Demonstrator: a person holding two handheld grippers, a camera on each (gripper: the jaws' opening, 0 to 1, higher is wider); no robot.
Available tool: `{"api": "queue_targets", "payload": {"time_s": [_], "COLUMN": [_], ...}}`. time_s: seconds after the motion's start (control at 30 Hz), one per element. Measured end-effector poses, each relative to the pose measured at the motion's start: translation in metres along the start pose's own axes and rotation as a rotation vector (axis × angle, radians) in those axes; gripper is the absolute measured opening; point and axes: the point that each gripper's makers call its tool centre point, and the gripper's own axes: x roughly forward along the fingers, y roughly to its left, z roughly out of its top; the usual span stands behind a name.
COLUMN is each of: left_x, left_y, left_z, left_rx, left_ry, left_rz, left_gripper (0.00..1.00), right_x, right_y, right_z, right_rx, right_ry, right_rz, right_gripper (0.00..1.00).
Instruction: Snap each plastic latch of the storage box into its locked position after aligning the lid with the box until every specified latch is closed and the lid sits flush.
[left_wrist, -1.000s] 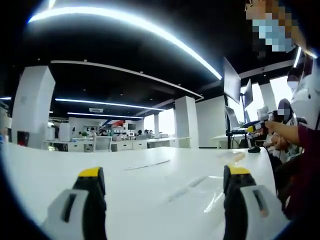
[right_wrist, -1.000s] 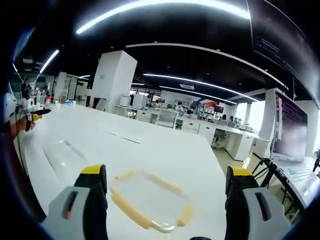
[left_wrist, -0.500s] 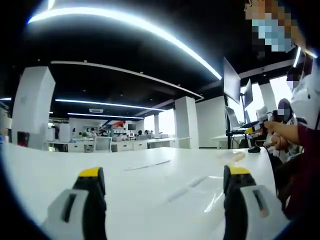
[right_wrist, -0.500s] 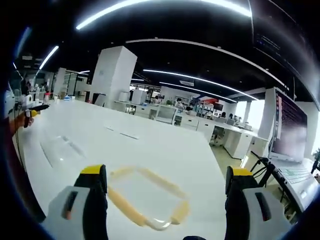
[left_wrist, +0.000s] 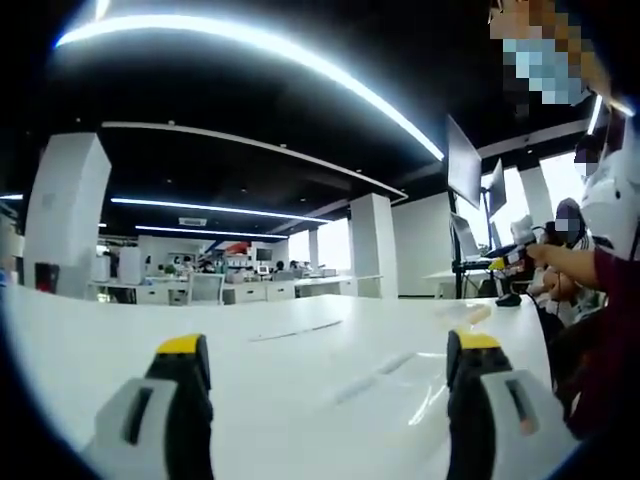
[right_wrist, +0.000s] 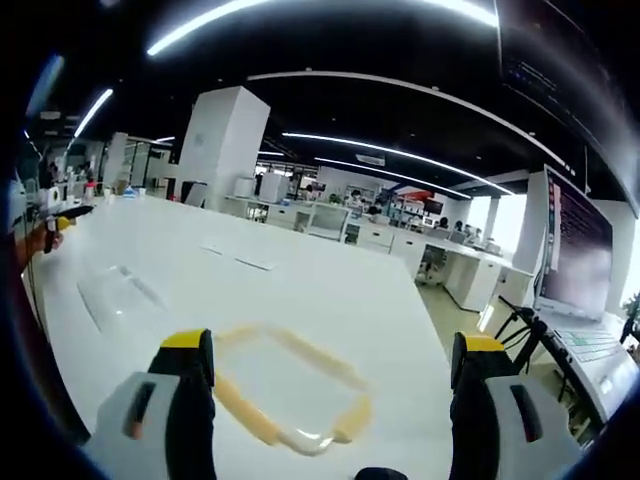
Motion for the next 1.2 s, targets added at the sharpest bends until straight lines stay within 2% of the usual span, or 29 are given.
{"api": "queue_targets", "payload": {"time_s": [0.3,1.2], "left_x": [0.000,-0.001], "left_y": [0.002,-0.002], "left_z": [0.000,-0.003], "left_rx": [0.001,-0.003], "left_ry": [-0.002,0.002], "left_rz": [0.003,-0.002], "left_gripper": [0.99,0.99], "right_x": [0.002,0.006], "right_y": [-0.010,-0.019], "right_z": [-0.002,-0.010], "right_rx": [-0.003,-0.011], "right_ry": [0.012,0.040], "right_rz": [-0.006,-0.013], "right_gripper": [1.00,1.00]}}
